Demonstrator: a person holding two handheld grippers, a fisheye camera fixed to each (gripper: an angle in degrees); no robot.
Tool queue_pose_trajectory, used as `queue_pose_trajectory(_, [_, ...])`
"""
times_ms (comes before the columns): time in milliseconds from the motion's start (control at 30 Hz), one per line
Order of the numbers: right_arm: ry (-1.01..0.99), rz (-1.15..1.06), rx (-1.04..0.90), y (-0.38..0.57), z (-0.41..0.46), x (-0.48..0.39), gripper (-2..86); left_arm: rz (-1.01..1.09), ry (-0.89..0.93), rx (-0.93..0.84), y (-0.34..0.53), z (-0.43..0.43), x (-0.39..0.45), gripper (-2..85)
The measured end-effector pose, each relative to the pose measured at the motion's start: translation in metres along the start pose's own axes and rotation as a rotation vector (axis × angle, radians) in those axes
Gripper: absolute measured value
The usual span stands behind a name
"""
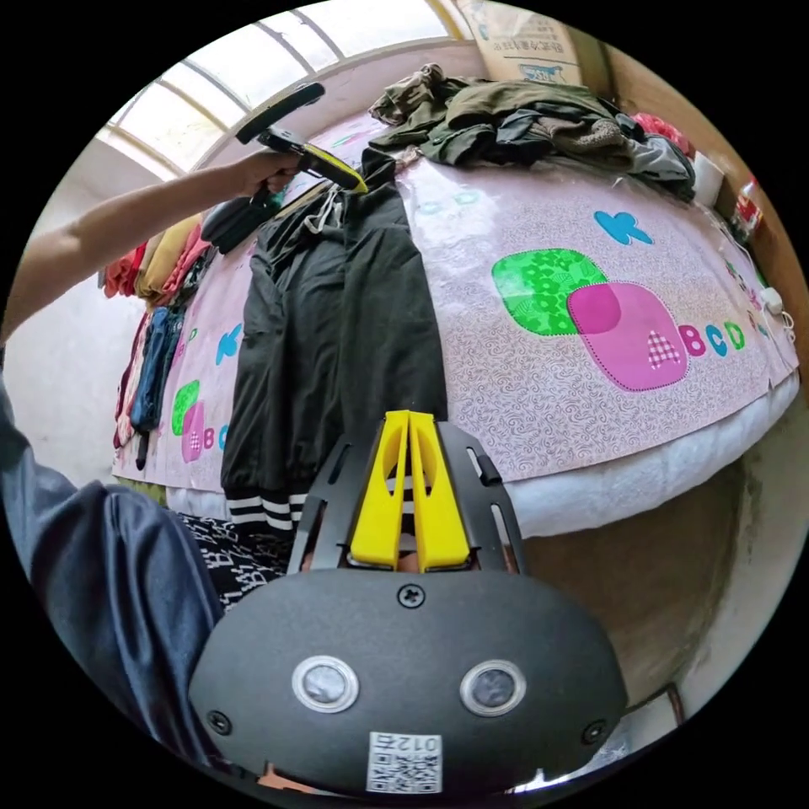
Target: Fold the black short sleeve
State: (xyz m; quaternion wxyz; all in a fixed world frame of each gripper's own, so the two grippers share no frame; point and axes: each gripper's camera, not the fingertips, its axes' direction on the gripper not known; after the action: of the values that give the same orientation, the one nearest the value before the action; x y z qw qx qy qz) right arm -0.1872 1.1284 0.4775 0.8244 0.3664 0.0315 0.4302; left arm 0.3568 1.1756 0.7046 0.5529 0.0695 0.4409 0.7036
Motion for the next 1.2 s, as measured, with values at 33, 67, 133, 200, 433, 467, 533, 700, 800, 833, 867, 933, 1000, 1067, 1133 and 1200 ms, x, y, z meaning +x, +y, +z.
queue_pose_trajectory(33, [0.041, -0.022, -0.039, -0.001, 0.013, -0.007, 0.0, -0.014, -0.023, -0.034, 0.002, 0.004, -0.007, -0.2])
queue_pose_trajectory(67, [0.068, -0.037, -0.067, -0.001, 0.020, -0.011, 0.0, -0.025, -0.008, -0.033, 0.004, 0.004, -0.012, -0.2])
queue_pose_trajectory(133, [0.128, -0.106, -0.103, -0.003, 0.033, -0.025, 0.1, -0.111, 0.109, 0.010, 0.020, -0.005, -0.042, -0.2])
queue_pose_trajectory(200, [0.169, -0.146, -0.109, -0.007, 0.030, -0.034, 0.1, -0.157, 0.197, 0.114, 0.036, -0.024, -0.064, -0.1])
queue_pose_trajectory(433, [0.278, -0.450, 0.234, -0.072, 0.012, -0.115, 1.0, -0.141, 0.005, 0.057, 0.072, -0.057, -0.111, -0.2])
queue_pose_trajectory(467, [0.273, -0.469, 0.250, -0.083, 0.017, -0.122, 1.2, -0.144, -0.014, 0.045, 0.073, -0.058, -0.114, -0.2])
queue_pose_trajectory(533, [0.279, -0.534, 0.311, -0.126, 0.043, -0.149, 2.0, -0.180, -0.010, 0.045, 0.084, -0.066, -0.131, -0.1])
queue_pose_trajectory(700, [0.319, -0.598, 0.300, -0.206, 0.111, -0.182, 4.9, -0.332, 0.191, 0.093, 0.120, -0.079, -0.178, -0.1])
queue_pose_trajectory(800, [0.327, -0.615, 0.234, -0.239, 0.151, -0.185, 6.6, -0.395, 0.252, 0.114, 0.141, -0.086, -0.203, -0.1])
queue_pose_trajectory(833, [0.333, -0.631, 0.212, -0.246, 0.165, -0.184, 6.9, -0.396, 0.280, 0.109, 0.146, -0.087, -0.211, -0.1])
queue_pose_trajectory(867, [0.344, -0.640, 0.200, -0.248, 0.172, -0.184, 7.0, -0.400, 0.286, 0.104, 0.148, -0.087, -0.215, -0.1])
queue_pose_trajectory(933, [0.377, -0.679, 0.150, -0.252, 0.196, -0.181, 6.3, -0.400, 0.291, 0.094, 0.152, -0.090, -0.228, -0.1])
queue_pose_trajectory(1000, [0.406, -0.663, 0.181, -0.251, 0.198, -0.176, 4.4, -0.396, 0.301, 0.087, 0.151, -0.094, -0.236, -0.1])
queue_pose_trajectory(1067, [0.365, -0.601, 0.221, -0.252, 0.189, -0.166, 2.3, -0.386, 0.307, 0.084, 0.147, -0.099, -0.244, -0.2])
queue_pose_trajectory(1133, [0.226, -0.496, 0.260, -0.257, 0.170, -0.143, 1.2, -0.378, 0.331, 0.061, 0.139, -0.104, -0.255, -0.2])
queue_pose_trajectory(1200, [0.148, -0.412, 0.288, -0.261, 0.158, -0.122, 0.8, -0.390, 0.359, 0.022, 0.132, -0.106, -0.265, -0.1])
